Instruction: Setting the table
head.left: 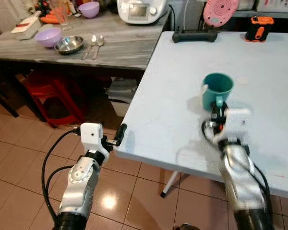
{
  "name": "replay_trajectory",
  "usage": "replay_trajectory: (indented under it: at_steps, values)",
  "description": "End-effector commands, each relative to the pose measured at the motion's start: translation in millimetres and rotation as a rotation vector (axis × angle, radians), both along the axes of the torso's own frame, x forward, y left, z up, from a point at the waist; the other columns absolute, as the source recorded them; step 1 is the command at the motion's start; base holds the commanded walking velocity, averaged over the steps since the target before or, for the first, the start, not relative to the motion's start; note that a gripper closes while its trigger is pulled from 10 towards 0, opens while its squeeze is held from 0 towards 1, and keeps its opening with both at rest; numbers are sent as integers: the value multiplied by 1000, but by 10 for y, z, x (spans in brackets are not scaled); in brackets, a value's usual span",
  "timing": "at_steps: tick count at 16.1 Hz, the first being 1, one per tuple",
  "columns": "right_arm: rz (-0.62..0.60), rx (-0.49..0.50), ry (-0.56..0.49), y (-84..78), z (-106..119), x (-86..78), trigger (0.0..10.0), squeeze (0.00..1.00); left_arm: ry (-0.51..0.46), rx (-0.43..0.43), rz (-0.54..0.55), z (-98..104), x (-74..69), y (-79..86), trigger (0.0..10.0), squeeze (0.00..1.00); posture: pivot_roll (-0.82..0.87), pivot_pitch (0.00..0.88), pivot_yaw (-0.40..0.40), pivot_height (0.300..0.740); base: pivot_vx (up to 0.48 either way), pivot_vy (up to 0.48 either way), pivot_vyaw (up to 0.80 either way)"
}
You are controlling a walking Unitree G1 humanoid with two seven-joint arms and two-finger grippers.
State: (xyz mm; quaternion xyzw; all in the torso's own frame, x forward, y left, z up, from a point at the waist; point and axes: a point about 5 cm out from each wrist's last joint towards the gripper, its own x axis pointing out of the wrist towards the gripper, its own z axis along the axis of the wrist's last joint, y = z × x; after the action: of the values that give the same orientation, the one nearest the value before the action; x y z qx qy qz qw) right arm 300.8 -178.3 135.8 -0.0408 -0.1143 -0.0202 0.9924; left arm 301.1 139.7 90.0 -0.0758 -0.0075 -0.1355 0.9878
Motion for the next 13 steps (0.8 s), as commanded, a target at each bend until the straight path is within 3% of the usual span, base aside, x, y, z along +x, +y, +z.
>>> replay_trajectory:
  at_steps: [1, 5, 6, 13]
  values:
    - [32, 78, -16, 49, 72, -25, 10000, 0, -3, 12, 29, 2, 23, 54, 10000, 0, -125, 0, 123, 740, 0, 0, 0]
    - [-23, 81, 60, 52, 5, -149, 10000, 0, -11, 16, 45, 2, 75, 32, 10000, 0, -137, 0, 133, 740, 0, 0, 0]
    - [-23, 20, 65, 72, -34, -182, 10000, 0, -11, 14, 43, -11, 73, 26, 10000, 0, -142, 0, 133, 740, 0, 0, 0]
    - [-14, 60, 106, 91, -23, -257, 10000, 0, -19, -7, 32, -19, 102, -22, 10000, 0, -150, 0, 129, 740, 0, 0, 0]
